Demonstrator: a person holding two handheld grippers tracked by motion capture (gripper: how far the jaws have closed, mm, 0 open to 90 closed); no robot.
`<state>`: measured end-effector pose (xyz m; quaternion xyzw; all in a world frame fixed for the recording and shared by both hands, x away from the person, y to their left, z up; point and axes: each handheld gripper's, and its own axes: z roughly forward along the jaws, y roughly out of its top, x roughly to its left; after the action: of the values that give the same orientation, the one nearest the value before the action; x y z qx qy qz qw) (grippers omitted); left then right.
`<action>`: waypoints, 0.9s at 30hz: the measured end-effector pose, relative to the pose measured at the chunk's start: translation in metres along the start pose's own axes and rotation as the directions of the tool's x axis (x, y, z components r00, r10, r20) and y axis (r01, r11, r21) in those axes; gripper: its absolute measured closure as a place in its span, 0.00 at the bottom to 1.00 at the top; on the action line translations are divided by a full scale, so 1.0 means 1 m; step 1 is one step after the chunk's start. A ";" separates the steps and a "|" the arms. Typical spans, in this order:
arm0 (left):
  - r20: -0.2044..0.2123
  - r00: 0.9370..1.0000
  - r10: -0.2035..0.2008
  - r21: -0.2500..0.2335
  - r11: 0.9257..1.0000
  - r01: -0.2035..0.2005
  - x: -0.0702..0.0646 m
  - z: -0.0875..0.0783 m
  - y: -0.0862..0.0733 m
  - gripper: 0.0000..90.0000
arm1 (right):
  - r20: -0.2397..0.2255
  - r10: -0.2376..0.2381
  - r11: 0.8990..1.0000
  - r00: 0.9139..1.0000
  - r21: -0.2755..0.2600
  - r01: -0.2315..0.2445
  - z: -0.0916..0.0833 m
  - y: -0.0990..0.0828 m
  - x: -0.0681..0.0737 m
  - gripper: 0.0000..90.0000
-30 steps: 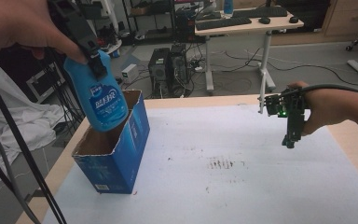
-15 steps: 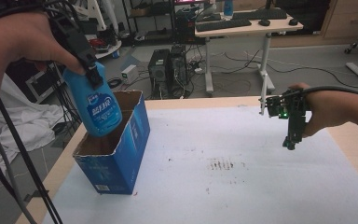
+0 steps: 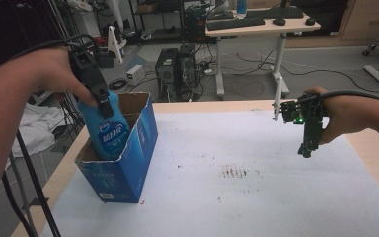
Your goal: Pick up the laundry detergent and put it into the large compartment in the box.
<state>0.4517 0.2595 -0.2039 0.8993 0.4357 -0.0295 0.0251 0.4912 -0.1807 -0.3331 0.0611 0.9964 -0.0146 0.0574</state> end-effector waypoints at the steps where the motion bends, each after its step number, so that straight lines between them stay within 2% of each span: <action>1: 0.008 1.000 0.001 -0.005 1.000 -0.001 0.001 0.005 0.000 0.42 | -0.001 0.008 1.000 1.000 -0.003 -0.008 0.000 0.000 0.001 0.01; 3: 0.014 0.999 0.029 -0.001 1.000 -0.029 0.002 0.015 -0.001 0.42 | -0.002 0.013 1.000 1.000 -0.001 -0.013 0.000 0.001 0.001 0.01; 4: 0.013 0.998 0.060 0.014 0.998 -0.060 0.003 0.020 -0.001 0.42 | -0.002 0.009 1.000 1.000 -0.001 -0.009 0.001 0.001 0.000 0.01; 7: 0.011 0.993 0.117 0.030 0.993 -0.117 0.001 0.034 -0.001 0.42 | -0.001 0.007 1.000 1.000 -0.004 -0.007 0.001 0.003 0.001 0.01; 10: 0.018 0.990 0.143 0.042 0.989 -0.143 0.000 0.047 0.000 0.42 | -0.001 -0.005 1.000 1.000 -0.008 0.005 0.002 0.006 0.001 0.01; 15: 0.019 0.983 0.180 0.052 0.982 -0.181 0.000 0.063 -0.002 0.42 | 0.000 0.003 1.000 1.000 -0.009 -0.003 0.002 0.006 0.002 0.01; 16: 0.013 0.980 0.197 0.055 0.979 -0.198 0.000 0.066 -0.002 0.42 | 0.001 -0.002 1.000 1.000 -0.007 0.002 0.001 0.006 0.001 0.01; 21: 0.004 0.976 0.218 0.065 0.974 -0.218 0.000 0.073 -0.003 0.42 | -0.002 0.011 1.000 1.000 -0.004 -0.011 0.001 0.004 0.001 0.01; 27: -0.004 0.963 0.269 0.076 0.960 -0.268 -0.002 0.080 -0.003 0.42 | 0.003 0.003 1.000 1.000 -0.007 -0.003 0.001 0.004 0.000 0.01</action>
<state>0.4455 0.2536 -0.2838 0.9505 0.3084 -0.0356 -0.0081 0.4914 -0.1765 -0.3337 0.0623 0.9962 -0.0110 0.0593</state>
